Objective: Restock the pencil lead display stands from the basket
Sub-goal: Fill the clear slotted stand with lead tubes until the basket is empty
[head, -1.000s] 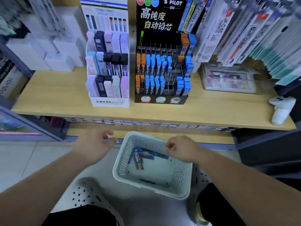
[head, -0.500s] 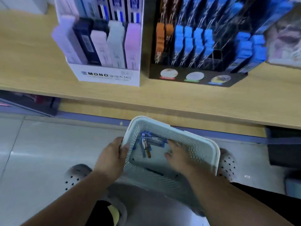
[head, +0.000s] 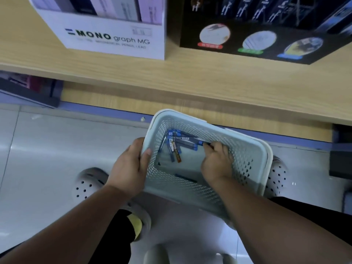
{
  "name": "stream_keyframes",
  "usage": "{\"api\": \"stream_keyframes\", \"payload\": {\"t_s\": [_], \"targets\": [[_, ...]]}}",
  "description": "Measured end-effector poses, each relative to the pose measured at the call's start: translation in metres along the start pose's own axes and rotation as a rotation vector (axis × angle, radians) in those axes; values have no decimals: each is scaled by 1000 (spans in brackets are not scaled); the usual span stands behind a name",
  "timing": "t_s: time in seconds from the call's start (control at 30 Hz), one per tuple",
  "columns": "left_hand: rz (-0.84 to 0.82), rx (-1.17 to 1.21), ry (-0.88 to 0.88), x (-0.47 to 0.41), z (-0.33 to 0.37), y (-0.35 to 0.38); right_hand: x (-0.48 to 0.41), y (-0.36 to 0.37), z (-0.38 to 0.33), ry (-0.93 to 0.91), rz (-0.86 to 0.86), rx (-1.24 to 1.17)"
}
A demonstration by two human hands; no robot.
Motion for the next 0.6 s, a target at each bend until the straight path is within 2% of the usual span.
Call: {"api": "stream_keyframes", "payload": {"t_s": [0.23, 0.43, 0.6], "targets": [[37, 3, -6, 1, -4, 2, 11, 11, -21, -309, -251, 77], [53, 16, -20, 0, -7, 3, 12, 30, -18, -206, -427, -65], [92, 33, -43, 0, -7, 3, 9, 35, -20, -115, -440, -118]]}}
Point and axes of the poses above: each hand's wrist, its own x-axis away from the middle knuckle, its own y-axis out of the palm, z = x × y, the point moved 7 cm from there along -x, towards the middle knuckle, and after that the axes turned 7 degrees about -z, right-handed, at the moved point
